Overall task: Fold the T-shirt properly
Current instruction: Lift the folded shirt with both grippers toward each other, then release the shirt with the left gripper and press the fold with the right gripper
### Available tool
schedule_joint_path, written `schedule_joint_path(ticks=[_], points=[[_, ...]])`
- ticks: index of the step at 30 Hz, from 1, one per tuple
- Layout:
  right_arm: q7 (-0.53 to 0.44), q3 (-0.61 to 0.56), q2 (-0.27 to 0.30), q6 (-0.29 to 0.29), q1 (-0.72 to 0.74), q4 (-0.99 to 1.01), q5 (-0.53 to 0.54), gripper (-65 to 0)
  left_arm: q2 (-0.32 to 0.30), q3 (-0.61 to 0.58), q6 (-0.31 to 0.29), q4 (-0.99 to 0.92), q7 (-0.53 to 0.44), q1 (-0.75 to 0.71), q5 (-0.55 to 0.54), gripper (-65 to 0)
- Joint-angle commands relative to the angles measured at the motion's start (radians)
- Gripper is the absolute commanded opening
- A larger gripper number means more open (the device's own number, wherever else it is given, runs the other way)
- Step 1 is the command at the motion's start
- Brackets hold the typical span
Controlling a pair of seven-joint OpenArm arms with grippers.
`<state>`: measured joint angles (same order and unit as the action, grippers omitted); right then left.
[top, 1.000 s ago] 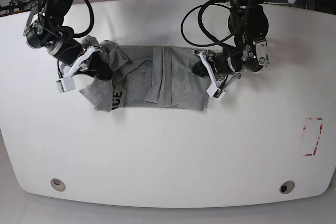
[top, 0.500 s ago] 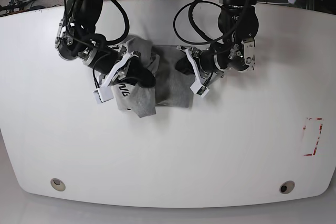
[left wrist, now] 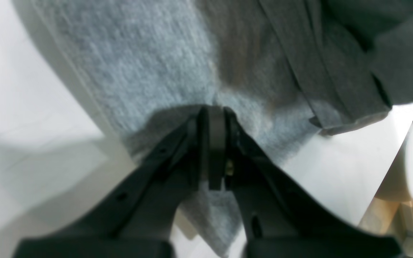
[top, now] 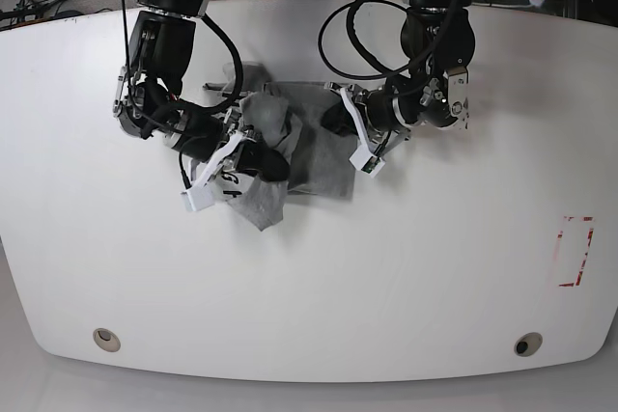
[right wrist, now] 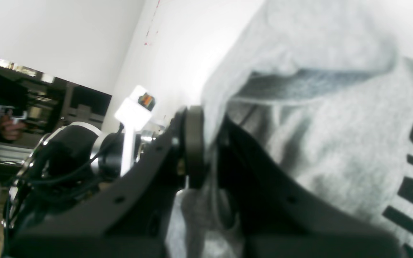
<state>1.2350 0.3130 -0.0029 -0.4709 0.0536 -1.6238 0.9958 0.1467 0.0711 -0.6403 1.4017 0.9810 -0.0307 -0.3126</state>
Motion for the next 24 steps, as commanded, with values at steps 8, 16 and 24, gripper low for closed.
schedule_joint_path(ticks=[8,16,24], points=[[-0.014,-0.001,0.005,-0.001,0.025,0.040,0.028,-31.1,0.000,-0.001,0.004,-0.005,0.091,-0.011,0.083,-52.6],[-0.014,-0.062,0.008,0.001,0.042,0.017,0.028,-16.3,0.000,0.002,0.001,0.041,0.091,-0.007,0.002,-49.7],[-0.013,-0.045,0.105,-0.004,-0.024,-0.112,0.030,-16.8,-0.074,0.209,0.001,0.273,0.094,-0.051,-0.343,-49.7]])
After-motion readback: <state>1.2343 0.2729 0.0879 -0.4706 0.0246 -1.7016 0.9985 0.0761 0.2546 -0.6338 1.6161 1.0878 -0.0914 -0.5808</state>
